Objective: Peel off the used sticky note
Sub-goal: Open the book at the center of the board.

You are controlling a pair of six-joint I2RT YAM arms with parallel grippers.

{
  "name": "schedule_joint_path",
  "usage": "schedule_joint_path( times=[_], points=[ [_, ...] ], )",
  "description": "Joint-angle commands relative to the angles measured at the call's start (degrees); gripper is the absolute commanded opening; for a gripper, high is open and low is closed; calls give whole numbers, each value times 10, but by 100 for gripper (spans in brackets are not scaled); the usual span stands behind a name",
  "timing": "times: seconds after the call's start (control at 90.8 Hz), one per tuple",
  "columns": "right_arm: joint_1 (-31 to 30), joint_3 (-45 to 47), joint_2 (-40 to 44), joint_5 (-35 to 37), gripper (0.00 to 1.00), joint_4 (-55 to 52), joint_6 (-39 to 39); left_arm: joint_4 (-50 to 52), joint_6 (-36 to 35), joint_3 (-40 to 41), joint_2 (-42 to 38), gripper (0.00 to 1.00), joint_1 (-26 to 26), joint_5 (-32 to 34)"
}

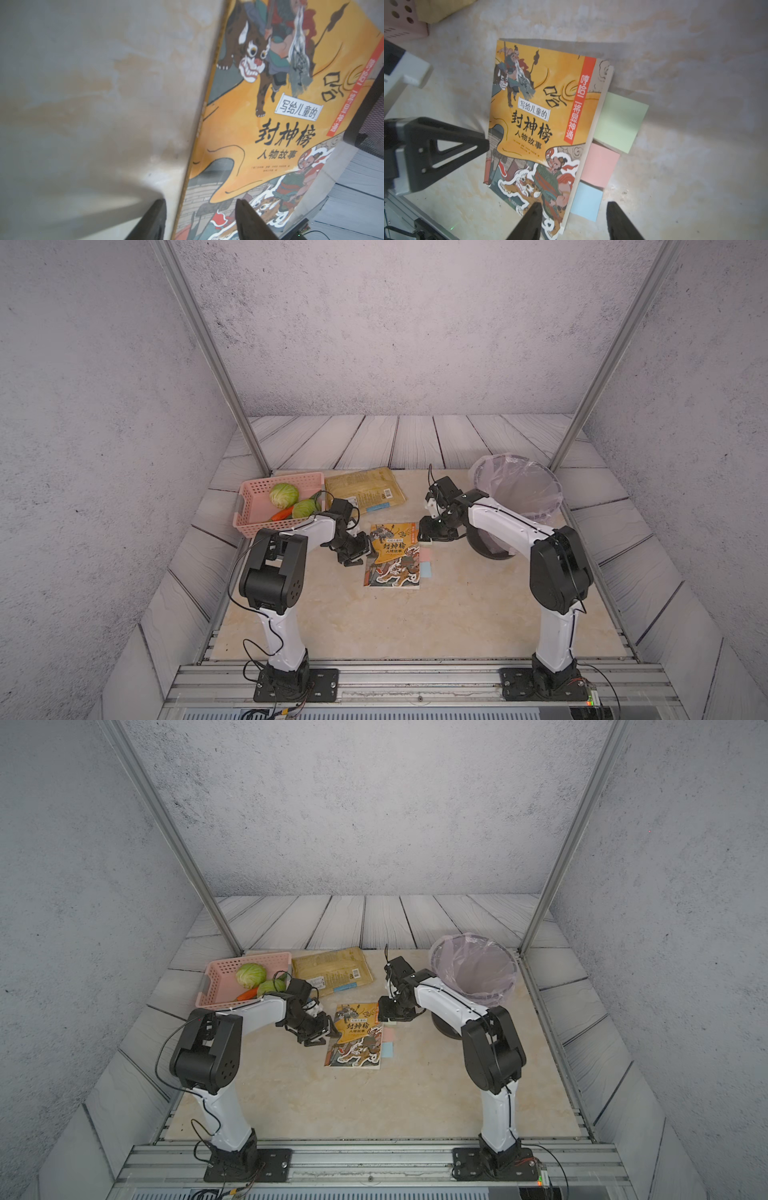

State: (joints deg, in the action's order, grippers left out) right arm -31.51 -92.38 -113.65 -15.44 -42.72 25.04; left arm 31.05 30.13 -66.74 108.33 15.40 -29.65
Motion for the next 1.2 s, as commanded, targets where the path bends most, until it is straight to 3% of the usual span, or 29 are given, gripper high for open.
schedule_joint_path(
  times=[0.0,0.121,0.385,0.517,0.683,0.826,1.189],
  points=[
    [10,-40,-37,-24,54,-20,-7,31,-8,1,32,51,10,29],
    [10,-51,-60,-52,53,-17,2,39,-10,-7,45,50,11,27],
    [7,31,-55,-134,52,70,50,27,-3,-2,59,46,12,2],
    [-1,57,-53,-136,51,85,55,39,-9,-11,70,33,15,15],
    [-3,86,-47,-141,48,103,66,42,-14,-10,70,28,16,29],
    [-10,94,-26,-144,46,104,69,42,-15,-10,73,18,16,31],
    [-27,96,18,-143,36,101,84,41,-14,-10,63,16,14,19]
  ],
)
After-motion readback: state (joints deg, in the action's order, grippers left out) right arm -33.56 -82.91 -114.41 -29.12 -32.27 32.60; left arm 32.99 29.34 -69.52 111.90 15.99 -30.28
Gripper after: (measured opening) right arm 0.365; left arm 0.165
